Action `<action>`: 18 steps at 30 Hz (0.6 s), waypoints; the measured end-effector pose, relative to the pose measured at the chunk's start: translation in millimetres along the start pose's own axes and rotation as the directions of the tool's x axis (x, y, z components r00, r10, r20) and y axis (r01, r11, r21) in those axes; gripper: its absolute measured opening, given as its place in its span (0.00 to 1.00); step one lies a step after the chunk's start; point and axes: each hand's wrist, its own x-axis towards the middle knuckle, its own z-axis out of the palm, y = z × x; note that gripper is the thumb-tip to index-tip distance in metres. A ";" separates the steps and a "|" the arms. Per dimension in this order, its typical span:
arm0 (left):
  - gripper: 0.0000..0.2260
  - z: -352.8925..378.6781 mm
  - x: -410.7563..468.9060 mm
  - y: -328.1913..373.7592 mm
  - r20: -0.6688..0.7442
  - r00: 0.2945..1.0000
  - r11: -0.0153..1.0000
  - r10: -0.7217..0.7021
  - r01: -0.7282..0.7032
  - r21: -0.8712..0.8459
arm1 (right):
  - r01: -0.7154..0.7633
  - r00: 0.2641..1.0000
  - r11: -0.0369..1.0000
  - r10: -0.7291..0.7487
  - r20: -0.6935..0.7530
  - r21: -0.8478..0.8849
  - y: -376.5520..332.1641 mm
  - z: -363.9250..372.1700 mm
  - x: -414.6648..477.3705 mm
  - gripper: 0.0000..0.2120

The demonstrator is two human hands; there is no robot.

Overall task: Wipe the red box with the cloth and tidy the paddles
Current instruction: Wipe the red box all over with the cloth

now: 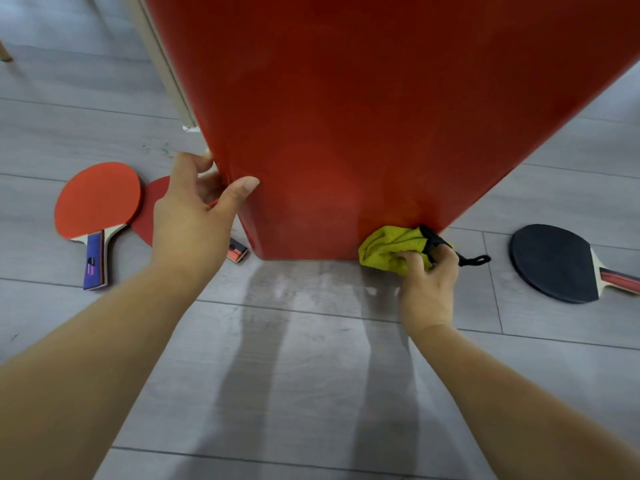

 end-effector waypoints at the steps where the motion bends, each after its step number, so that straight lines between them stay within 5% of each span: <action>1: 0.14 0.1 0.4 -0.4 0.002 1.000 1.000 0.004 -0.004 0.005 | -0.030 1.000 0.999 0.030 0.006 0.017 -6.3 3.8 -1.2 0.11; 4: 0.15 0.2 1.4 -1.0 0.005 1.000 1.000 0.009 -0.009 0.010 | -0.025 1.000 0.995 0.026 -0.005 0.101 -24.2 17.2 -3.6 0.15; 8: 0.16 0.1 1.6 -3.5 0.003 1.000 1.000 0.007 -0.007 -0.002 | -0.249 0.969 0.934 0.238 0.073 0.257 -42.5 26.3 -6.9 0.18; 18: 0.16 -9.4 3.0 -3.1 0.096 0.995 0.997 -0.034 0.040 -0.064 | -0.024 0.983 0.937 -0.040 0.178 0.347 -94.1 0.8 -16.2 0.13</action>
